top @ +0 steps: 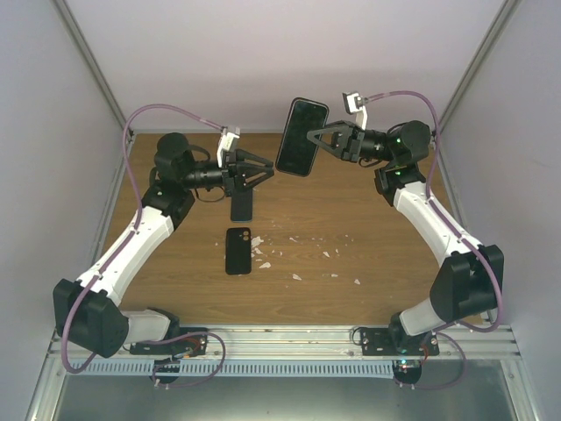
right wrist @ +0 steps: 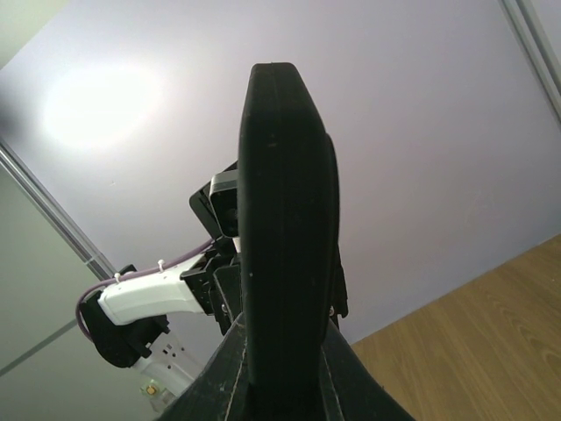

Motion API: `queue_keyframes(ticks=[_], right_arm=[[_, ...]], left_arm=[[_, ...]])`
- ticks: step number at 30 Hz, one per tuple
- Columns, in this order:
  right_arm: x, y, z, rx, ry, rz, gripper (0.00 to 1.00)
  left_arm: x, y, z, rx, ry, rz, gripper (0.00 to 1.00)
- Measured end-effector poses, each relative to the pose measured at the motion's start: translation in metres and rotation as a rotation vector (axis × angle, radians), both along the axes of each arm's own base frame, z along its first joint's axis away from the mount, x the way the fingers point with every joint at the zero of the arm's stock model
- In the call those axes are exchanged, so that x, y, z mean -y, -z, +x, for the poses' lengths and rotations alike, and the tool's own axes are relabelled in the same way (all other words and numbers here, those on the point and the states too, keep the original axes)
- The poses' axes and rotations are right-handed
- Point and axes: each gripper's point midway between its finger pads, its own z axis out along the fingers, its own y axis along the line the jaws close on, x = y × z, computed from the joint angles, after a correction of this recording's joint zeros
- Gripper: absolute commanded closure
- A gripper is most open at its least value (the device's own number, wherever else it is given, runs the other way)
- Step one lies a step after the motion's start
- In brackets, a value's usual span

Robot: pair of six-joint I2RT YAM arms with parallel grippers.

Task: Take the phone out of the phone case
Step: Remove the phone case from the phone.

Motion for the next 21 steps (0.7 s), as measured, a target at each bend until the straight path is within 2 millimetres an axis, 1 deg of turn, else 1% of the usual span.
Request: queue_keyframes(ticks=[6, 10, 18, 21], right_arm=[[0.000, 0.000, 0.000, 0.000, 0.000, 0.000, 1.00], [0.000, 0.000, 0.000, 0.000, 0.000, 0.000, 1.00], [0.001, -0.001, 0.000, 0.001, 0.000, 0.003, 1.00], [0.000, -0.002, -0.002, 0.003, -0.004, 0.007, 1.00]], left_arm=[[0.003, -0.004, 0.001, 0.006, -0.012, 0.000, 0.72], [0.004, -0.007, 0.009, 0.007, -0.035, -0.001, 0.74], [0.004, 0.001, 0.021, -0.016, -0.084, 0.025, 0.81], [0.004, 0.004, 0.027, -0.021, -0.118, 0.041, 0.81]])
